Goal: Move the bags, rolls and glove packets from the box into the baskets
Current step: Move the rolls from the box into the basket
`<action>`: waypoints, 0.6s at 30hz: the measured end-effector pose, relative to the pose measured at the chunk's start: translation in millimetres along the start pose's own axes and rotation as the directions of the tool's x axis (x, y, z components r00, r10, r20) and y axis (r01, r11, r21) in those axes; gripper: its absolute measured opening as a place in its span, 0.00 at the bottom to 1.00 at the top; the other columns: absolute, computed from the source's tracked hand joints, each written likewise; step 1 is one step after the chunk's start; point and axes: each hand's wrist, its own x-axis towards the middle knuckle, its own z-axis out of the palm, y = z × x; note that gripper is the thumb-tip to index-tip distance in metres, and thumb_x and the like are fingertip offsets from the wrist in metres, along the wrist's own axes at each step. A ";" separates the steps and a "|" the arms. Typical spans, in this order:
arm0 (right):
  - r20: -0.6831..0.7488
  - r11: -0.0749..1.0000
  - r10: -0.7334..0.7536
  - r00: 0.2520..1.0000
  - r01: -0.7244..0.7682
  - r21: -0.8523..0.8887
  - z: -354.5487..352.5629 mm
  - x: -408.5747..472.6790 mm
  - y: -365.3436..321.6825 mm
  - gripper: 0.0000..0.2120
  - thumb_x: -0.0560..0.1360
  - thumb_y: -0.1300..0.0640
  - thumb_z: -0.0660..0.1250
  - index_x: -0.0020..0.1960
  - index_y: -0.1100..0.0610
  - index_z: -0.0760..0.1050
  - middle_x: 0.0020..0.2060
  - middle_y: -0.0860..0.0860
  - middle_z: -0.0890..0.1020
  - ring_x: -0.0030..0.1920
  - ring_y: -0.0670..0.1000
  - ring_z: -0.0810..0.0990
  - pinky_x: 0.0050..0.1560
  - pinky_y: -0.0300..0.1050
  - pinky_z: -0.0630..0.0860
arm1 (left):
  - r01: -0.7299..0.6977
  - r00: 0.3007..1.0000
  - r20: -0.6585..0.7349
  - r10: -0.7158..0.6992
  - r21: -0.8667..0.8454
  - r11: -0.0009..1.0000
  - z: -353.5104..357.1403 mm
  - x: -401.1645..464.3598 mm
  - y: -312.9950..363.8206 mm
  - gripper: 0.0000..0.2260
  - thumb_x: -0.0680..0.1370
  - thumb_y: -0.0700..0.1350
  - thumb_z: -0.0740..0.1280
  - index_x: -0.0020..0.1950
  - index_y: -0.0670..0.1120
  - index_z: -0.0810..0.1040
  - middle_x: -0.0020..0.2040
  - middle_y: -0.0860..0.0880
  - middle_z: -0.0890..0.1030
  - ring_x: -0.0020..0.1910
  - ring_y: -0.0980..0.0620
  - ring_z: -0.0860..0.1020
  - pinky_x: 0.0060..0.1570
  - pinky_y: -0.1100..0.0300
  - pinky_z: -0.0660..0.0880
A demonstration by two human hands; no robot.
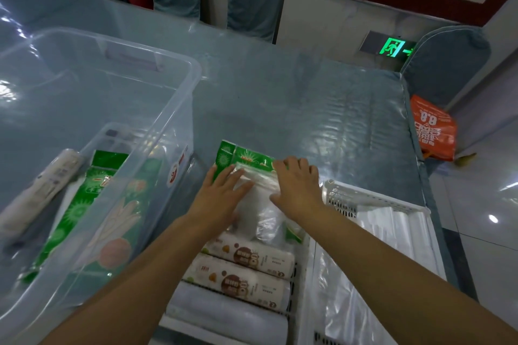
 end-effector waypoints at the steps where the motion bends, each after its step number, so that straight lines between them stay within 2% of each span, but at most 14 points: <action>1: -0.047 0.999 -0.044 0.998 0.044 -0.001 4.8 -6.8 -0.7 0.29 0.67 0.46 0.70 0.64 0.54 0.66 0.60 0.55 0.72 0.57 0.57 0.68 0.55 0.53 0.64 | 0.005 1.000 -0.003 -0.005 -0.006 1.000 0.7 0.1 -0.3 0.34 0.73 0.50 0.64 0.75 0.55 0.50 0.77 0.47 0.49 0.75 0.47 0.42 0.72 0.45 0.37; 4: 0.003 0.985 -0.167 0.986 0.167 -0.034 12.3 -23.1 -2.7 0.29 0.69 0.43 0.67 0.66 0.52 0.66 0.66 0.54 0.70 0.63 0.57 0.67 0.62 0.56 0.61 | 0.027 1.000 0.007 -0.027 -0.027 0.999 -5.9 -2.7 2.7 0.35 0.73 0.50 0.66 0.74 0.54 0.52 0.77 0.46 0.50 0.75 0.46 0.44 0.72 0.46 0.39; 6: 0.026 0.987 -0.161 0.987 0.161 -0.007 12.2 -27.7 -2.9 0.28 0.70 0.43 0.67 0.66 0.51 0.66 0.68 0.53 0.68 0.65 0.56 0.66 0.65 0.55 0.59 | 0.063 0.998 -0.014 -0.064 -0.070 0.996 -19.5 -10.2 7.2 0.33 0.73 0.50 0.68 0.74 0.53 0.55 0.76 0.46 0.54 0.75 0.46 0.47 0.72 0.46 0.41; 8: -0.044 0.989 -0.134 0.990 0.136 0.054 2.6 -28.6 -5.8 0.25 0.69 0.47 0.70 0.64 0.53 0.70 0.66 0.54 0.71 0.64 0.57 0.68 0.64 0.56 0.61 | 0.109 0.989 -0.087 -0.122 -0.143 0.984 -39.8 -24.0 12.2 0.29 0.74 0.51 0.66 0.72 0.53 0.59 0.74 0.48 0.62 0.73 0.47 0.56 0.71 0.49 0.48; 10: -0.156 0.980 -0.132 0.979 0.152 0.128 -12.5 -30.3 -11.7 0.22 0.68 0.52 0.72 0.60 0.55 0.74 0.60 0.55 0.77 0.59 0.59 0.74 0.59 0.57 0.67 | 0.136 0.967 -0.184 -0.178 -0.222 0.966 -65.8 -41.8 16.1 0.23 0.74 0.50 0.66 0.69 0.52 0.66 0.67 0.50 0.72 0.67 0.48 0.66 0.68 0.51 0.57; 13: -0.355 0.945 -0.182 0.917 0.263 0.195 -38.6 -32.2 -24.3 0.17 0.66 0.57 0.74 0.54 0.56 0.78 0.50 0.54 0.81 0.52 0.57 0.79 0.53 0.54 0.70 | 0.094 0.921 -0.356 -0.160 -0.195 0.976 -110.4 -73.0 10.8 0.19 0.70 0.49 0.71 0.60 0.51 0.76 0.53 0.50 0.82 0.54 0.47 0.78 0.59 0.51 0.68; 15: -0.436 0.921 -0.217 0.873 0.331 0.206 -58.6 -32.4 -37.9 0.14 0.67 0.59 0.73 0.52 0.55 0.79 0.48 0.52 0.82 0.49 0.56 0.79 0.53 0.50 0.67 | 0.075 0.893 -0.430 -0.128 -0.138 0.988 -138.2 -96.8 -0.6 0.17 0.65 0.48 0.75 0.52 0.51 0.80 0.43 0.51 0.84 0.44 0.48 0.81 0.50 0.53 0.74; 18: -0.519 0.881 -0.261 0.814 0.420 0.216 -92.0 -28.4 -66.9 0.09 0.69 0.60 0.71 0.49 0.56 0.80 0.45 0.52 0.83 0.46 0.55 0.79 0.51 0.45 0.63 | 0.123 0.882 -0.451 -0.137 -0.060 0.991 -167.4 -130.1 -30.6 0.14 0.63 0.47 0.76 0.48 0.52 0.81 0.39 0.52 0.84 0.39 0.49 0.82 0.43 0.56 0.77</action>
